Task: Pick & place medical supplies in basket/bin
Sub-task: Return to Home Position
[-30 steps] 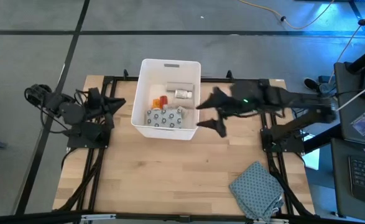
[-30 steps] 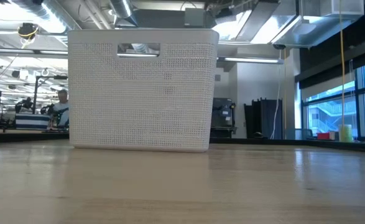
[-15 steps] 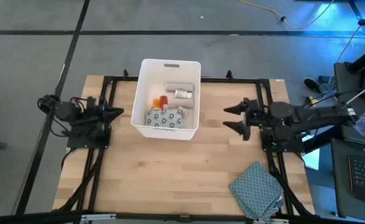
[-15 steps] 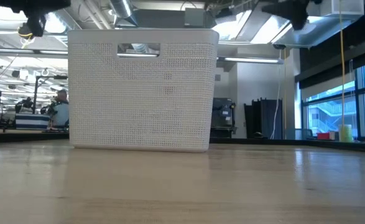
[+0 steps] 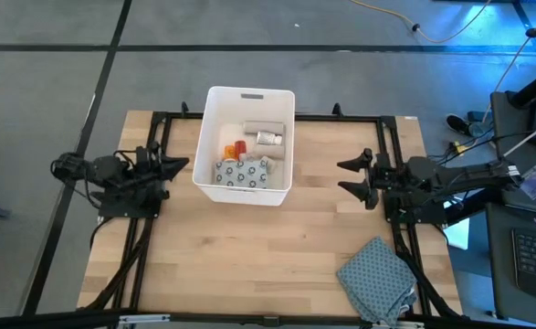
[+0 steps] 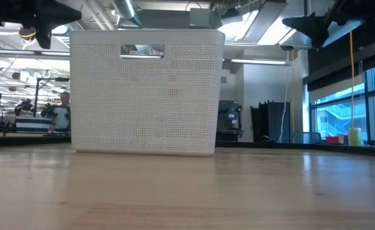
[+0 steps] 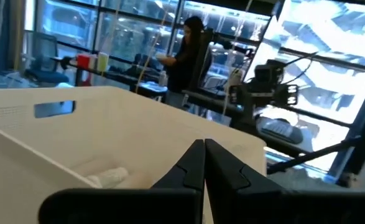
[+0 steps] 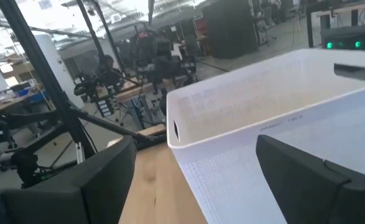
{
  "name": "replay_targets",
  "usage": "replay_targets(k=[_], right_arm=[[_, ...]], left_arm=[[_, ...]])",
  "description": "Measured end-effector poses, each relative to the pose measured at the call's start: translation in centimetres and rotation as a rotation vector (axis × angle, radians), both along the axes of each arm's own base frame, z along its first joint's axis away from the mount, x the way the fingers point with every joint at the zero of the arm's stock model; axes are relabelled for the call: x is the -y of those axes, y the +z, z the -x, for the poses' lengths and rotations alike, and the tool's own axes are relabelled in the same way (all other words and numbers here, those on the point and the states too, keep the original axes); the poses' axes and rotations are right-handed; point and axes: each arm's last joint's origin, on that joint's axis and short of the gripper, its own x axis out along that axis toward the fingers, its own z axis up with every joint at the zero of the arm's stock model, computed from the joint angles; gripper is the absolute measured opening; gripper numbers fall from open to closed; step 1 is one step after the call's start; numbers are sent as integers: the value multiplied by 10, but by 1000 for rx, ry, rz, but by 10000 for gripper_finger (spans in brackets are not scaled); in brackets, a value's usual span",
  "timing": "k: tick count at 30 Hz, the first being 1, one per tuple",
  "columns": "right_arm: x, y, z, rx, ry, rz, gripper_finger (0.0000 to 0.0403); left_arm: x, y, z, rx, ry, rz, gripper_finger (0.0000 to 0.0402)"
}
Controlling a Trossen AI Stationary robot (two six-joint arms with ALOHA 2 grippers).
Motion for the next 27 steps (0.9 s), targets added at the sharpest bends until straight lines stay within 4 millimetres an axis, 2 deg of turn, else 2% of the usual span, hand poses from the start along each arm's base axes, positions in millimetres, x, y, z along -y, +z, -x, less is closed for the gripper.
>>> replay_targets(k=[6,15,22,27], right_arm=[[0,2,3,19,-1,13,331],[0,2,3,21,-1,1,331],[0,2,3,20,0,-2,331],[0,0,3,-3,-1,23,331]], left_arm=[[-9,-1,-2,-5,74,-22,2],[-23,-30,-14,6,96,16,2],[-34,-34,-11,-19,225,3,5],[-40,-39,-9,-57,251,37,1]])
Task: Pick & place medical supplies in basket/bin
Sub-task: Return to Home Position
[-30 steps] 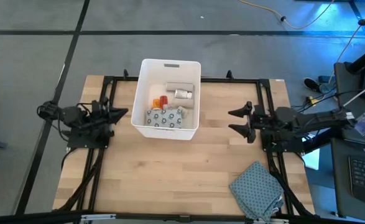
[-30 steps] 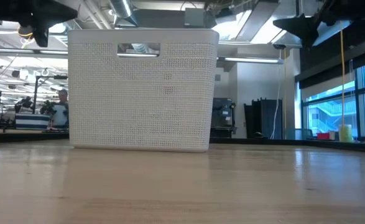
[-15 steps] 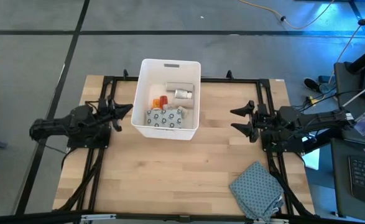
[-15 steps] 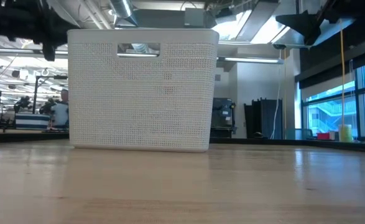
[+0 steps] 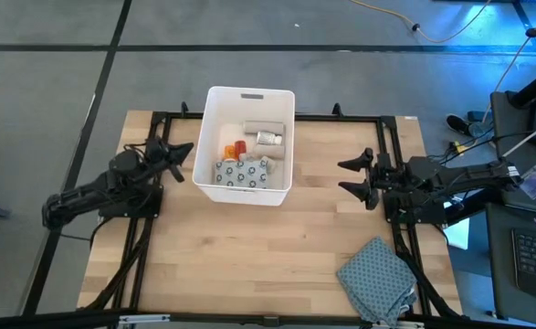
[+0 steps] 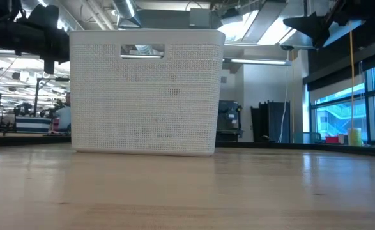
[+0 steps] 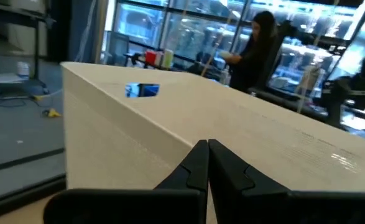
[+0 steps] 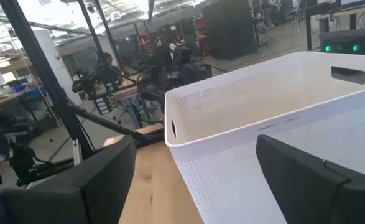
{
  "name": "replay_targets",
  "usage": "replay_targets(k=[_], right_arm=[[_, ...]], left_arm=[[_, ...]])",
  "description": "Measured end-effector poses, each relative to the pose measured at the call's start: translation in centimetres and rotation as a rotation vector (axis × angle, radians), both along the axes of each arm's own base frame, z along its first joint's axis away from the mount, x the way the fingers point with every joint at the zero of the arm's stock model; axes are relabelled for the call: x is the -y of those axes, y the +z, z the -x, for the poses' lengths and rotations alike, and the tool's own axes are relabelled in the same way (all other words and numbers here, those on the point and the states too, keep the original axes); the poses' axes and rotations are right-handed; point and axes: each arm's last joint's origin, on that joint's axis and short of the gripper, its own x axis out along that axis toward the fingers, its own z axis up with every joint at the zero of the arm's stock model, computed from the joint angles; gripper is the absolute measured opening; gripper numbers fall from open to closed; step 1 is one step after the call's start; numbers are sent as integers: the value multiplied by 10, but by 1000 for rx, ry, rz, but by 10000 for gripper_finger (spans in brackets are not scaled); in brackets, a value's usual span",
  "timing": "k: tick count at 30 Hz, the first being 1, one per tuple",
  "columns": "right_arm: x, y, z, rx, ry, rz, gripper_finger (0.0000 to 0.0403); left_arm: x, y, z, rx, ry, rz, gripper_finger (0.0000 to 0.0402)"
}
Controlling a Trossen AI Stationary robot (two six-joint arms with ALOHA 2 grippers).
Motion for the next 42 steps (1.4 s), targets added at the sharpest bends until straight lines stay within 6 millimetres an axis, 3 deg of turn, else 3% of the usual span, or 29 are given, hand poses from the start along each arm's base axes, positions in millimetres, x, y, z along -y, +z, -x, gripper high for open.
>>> replay_targets(k=[5,11,22,42], right_arm=[[2,-5,3,-32,-33,32,331],[3,-33,8,72,-38,17,331],[5,-79,18,150,-70,-23,331],[19,-87,33,76,-230,39,331]], left_arm=[[-6,-5,0,7,32,-1,5],[-12,-26,-5,87,11,24,6],[-17,-31,-3,57,63,10,8],[-19,-32,-2,10,132,-29,13]])
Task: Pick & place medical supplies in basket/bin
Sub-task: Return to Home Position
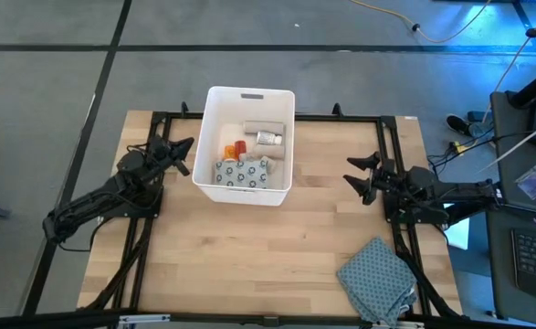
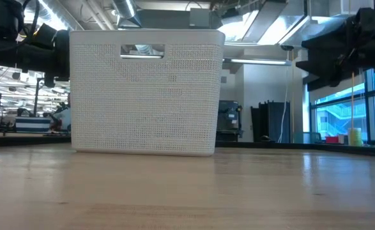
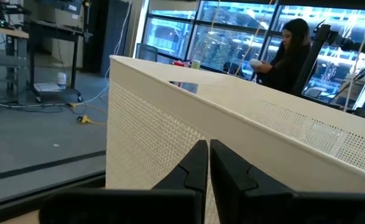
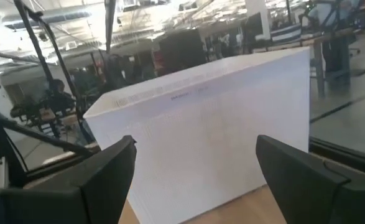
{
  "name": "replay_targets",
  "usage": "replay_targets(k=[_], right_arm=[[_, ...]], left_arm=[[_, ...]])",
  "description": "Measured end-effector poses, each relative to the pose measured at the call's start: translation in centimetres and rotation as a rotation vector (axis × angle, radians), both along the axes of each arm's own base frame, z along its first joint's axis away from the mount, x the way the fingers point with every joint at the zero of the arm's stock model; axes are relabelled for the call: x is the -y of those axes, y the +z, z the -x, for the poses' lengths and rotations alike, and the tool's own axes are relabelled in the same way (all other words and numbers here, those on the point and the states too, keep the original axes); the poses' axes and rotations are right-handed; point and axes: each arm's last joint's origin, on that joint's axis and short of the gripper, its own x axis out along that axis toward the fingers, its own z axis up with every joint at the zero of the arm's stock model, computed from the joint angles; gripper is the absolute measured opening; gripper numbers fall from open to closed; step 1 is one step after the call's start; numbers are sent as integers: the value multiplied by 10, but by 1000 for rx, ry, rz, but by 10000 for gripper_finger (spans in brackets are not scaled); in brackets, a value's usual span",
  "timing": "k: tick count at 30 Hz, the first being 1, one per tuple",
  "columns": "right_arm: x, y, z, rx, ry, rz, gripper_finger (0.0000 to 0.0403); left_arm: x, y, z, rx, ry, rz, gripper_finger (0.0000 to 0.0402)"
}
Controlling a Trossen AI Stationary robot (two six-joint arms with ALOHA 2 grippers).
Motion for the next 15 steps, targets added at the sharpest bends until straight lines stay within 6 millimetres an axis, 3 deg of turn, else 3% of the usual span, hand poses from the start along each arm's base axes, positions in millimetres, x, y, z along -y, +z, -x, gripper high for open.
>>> replay_targets(k=[15], right_arm=[[0,-1,0,-8,4,-4,331]], left_arm=[[0,0,0,-2,0,2,13]])
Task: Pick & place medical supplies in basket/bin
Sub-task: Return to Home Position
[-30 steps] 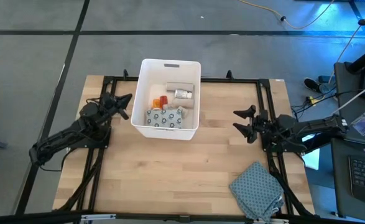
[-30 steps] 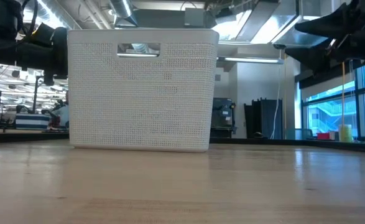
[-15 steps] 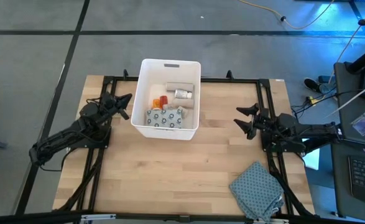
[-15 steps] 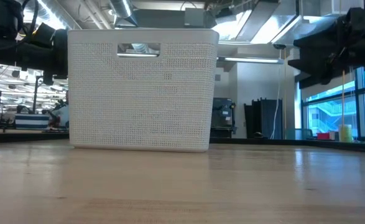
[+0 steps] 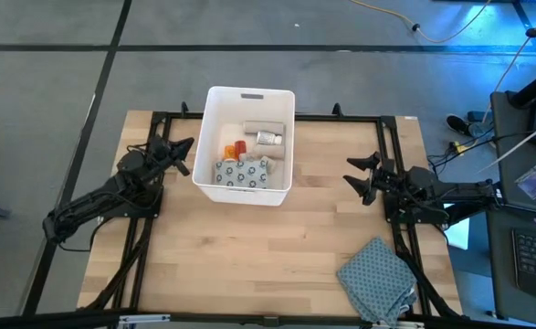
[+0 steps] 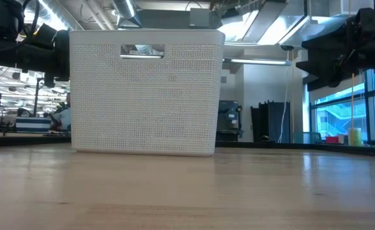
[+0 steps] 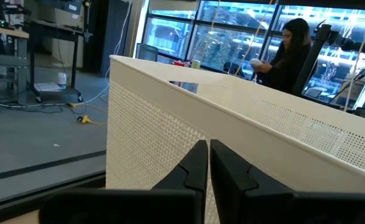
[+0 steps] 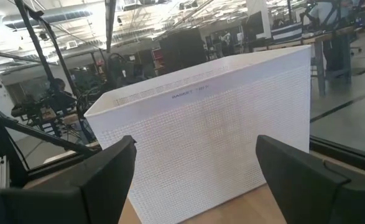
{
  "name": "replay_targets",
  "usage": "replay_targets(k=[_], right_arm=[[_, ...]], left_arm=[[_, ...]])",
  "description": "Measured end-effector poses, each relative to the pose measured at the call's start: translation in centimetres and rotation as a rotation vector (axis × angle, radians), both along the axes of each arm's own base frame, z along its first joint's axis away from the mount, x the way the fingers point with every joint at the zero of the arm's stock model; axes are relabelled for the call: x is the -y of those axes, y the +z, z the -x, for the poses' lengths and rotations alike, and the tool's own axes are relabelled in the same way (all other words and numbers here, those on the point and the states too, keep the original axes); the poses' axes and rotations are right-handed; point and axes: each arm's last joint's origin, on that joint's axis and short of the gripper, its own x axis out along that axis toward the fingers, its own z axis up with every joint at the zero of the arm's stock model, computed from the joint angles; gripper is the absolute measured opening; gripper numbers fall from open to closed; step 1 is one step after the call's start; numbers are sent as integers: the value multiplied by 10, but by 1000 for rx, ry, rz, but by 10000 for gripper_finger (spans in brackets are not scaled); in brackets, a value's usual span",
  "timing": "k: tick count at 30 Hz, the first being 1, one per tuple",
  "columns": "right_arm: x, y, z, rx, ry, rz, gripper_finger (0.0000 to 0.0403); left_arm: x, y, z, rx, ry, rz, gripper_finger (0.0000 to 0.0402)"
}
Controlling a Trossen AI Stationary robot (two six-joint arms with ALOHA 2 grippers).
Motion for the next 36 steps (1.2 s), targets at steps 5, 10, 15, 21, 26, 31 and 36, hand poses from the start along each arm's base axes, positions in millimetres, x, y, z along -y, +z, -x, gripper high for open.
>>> replay_targets(k=[5,10,15,21,26,31,36], right_arm=[[0,0,0,0,0,0,331],[0,0,0,0,0,0,331],[0,0,0,0,0,0,331],[0,0,0,0,0,0,331],[0,0,0,0,0,0,331],[0,0,0,0,0,0,331],[0,0,0,0,0,0,331]], left_arm=[[0,0,0,0,0,0,9],[0,0,0,0,0,0,6],[0,0,0,-1,0,0,10],[0,0,0,-1,0,0,12],[0,0,0,0,0,0,7],[0,0,0,0,0,0,7],[0,0,0,-1,0,0,12]])
